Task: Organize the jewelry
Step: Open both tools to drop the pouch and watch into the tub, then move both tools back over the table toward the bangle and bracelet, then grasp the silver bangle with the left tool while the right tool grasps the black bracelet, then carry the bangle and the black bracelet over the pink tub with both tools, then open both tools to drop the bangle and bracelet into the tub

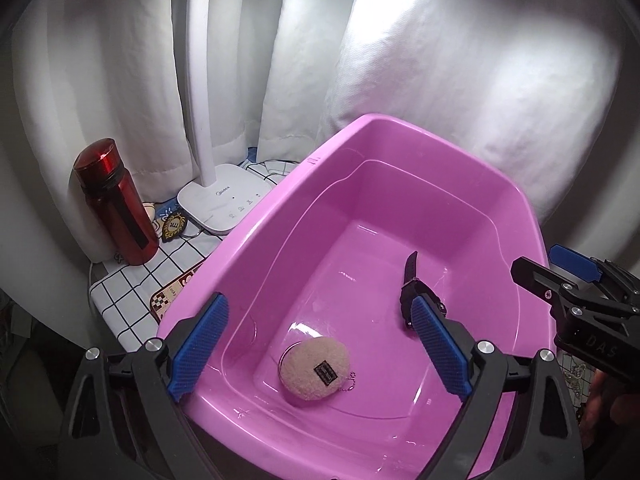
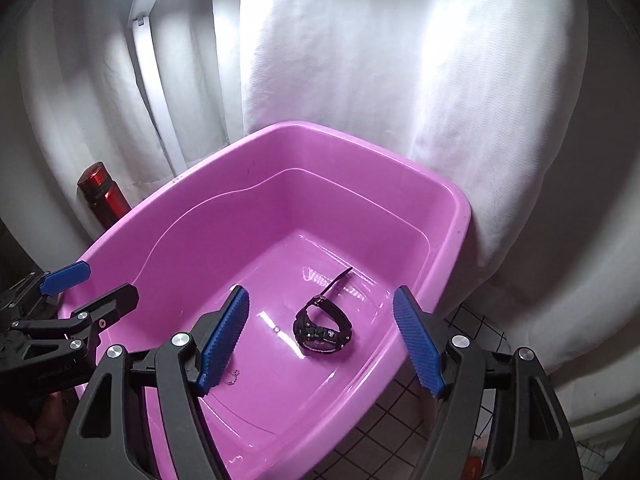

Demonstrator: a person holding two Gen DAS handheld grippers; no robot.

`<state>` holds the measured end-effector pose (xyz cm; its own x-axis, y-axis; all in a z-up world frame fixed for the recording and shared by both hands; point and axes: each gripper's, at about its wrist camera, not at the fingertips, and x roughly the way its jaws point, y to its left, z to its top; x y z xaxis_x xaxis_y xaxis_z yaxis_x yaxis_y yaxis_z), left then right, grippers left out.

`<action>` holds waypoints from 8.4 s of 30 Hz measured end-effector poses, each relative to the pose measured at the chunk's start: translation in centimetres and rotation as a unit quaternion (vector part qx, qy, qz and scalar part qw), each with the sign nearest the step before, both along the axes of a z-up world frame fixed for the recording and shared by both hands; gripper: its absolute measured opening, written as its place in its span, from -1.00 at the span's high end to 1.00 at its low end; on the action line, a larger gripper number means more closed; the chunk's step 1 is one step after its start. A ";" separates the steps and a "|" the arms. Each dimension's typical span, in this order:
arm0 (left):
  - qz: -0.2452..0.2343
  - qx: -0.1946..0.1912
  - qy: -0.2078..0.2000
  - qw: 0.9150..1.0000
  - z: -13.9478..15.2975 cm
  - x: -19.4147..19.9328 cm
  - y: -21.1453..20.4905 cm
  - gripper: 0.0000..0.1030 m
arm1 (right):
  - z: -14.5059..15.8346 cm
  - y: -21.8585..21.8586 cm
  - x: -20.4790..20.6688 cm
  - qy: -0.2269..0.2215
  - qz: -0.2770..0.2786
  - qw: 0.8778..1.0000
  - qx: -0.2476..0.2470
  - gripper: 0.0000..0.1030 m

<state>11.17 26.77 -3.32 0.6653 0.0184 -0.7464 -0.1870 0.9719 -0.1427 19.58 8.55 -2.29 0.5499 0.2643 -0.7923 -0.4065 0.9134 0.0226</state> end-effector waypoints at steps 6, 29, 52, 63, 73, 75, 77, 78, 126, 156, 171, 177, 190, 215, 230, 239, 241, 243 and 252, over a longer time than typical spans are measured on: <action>-0.006 0.002 -0.001 1.000 0.8 -1.2 -1.3 -0.76 | 0.4 -0.7 -1.5 -0.001 -0.008 1.000 0.007 -0.38; -0.124 -0.019 -0.059 0.990 4.7 -6.7 -12.9 -0.76 | 1.3 -16.9 -13.3 -0.018 -0.155 0.987 0.050 -0.38; -0.207 0.007 0.065 0.976 -7.1 -11.5 -32.9 -0.80 | -6.2 -42.3 -24.8 0.062 -0.341 0.938 0.002 -0.38; -0.147 0.012 0.110 0.983 -11.6 -13.8 -35.5 -0.80 | -10.9 -45.2 -22.8 0.092 -0.284 0.954 0.005 -0.38; -0.119 0.013 0.136 0.984 -14.4 -15.1 -36.5 -0.79 | -14.0 -45.7 -21.6 0.106 -0.248 0.963 0.018 -0.38; -0.117 0.014 0.136 0.984 -14.9 -14.9 -36.8 -0.79 | -14.5 -45.8 -21.4 0.108 -0.245 0.963 0.016 -0.38; -0.114 0.010 0.137 0.984 -15.3 -14.8 -37.2 -0.79 | -15.0 -46.0 -21.3 0.110 -0.243 0.964 0.018 -0.38; -0.115 0.009 0.138 0.984 -15.5 -14.7 -37.4 -0.79 | -15.2 -46.0 -21.2 0.110 -0.243 0.964 0.017 -0.38; -0.063 0.068 0.080 0.992 -18.1 -15.8 -40.9 -0.70 | -19.2 -43.7 -17.7 0.086 -0.185 0.978 -0.026 -0.49; -0.090 0.048 0.052 0.993 -15.8 -15.9 -39.4 0.16 | -15.9 -43.2 -19.6 0.057 -0.171 0.983 0.016 0.67; -0.099 0.052 0.001 0.994 -9.9 -15.1 -36.7 0.16 | -10.7 -41.3 -20.7 0.038 -0.160 0.985 0.056 0.67; -0.097 0.059 -0.026 0.993 -6.6 -14.3 -34.6 0.16 | -8.1 -39.4 -20.7 0.019 -0.156 0.986 0.064 0.67; -0.119 0.051 -0.087 0.988 0.3 -11.8 -30.5 0.16 | -1.3 -34.4 -19.0 -0.049 -0.150 0.985 0.074 0.67; -0.030 0.073 -0.140 0.987 7.5 -4.5 -12.6 0.16 | 7.3 -12.8 -6.0 -0.130 0.004 0.981 0.144 0.67; 0.030 0.079 -0.079 0.993 4.0 0.2 -4.6 0.16 | 3.5 -1.9 0.9 -0.046 0.067 0.990 0.117 0.67; 0.045 0.070 -0.031 0.996 1.5 1.8 -2.6 0.16 | 0.5 1.3 3.9 0.016 0.063 0.995 0.078 0.67; 0.045 0.068 -0.023 0.996 1.1 2.1 -2.3 0.15 | -0.1 1.8 4.4 0.030 0.060 0.995 0.068 0.67; 0.046 0.067 -0.014 0.997 0.9 2.2 -2.2 0.15 | -0.7 2.1 5.0 0.044 0.055 0.996 0.060 0.67; 0.057 0.064 0.021 0.996 0.1 2.7 -1.4 0.09 | -2.4 2.5 6.7 0.091 0.019 0.995 0.037 0.19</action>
<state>13.90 25.36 -3.27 0.6211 0.1887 -0.7607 -0.3005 0.9537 -0.0088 26.25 11.08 -4.73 0.3869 0.3435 -0.8557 -0.4236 0.8905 0.1660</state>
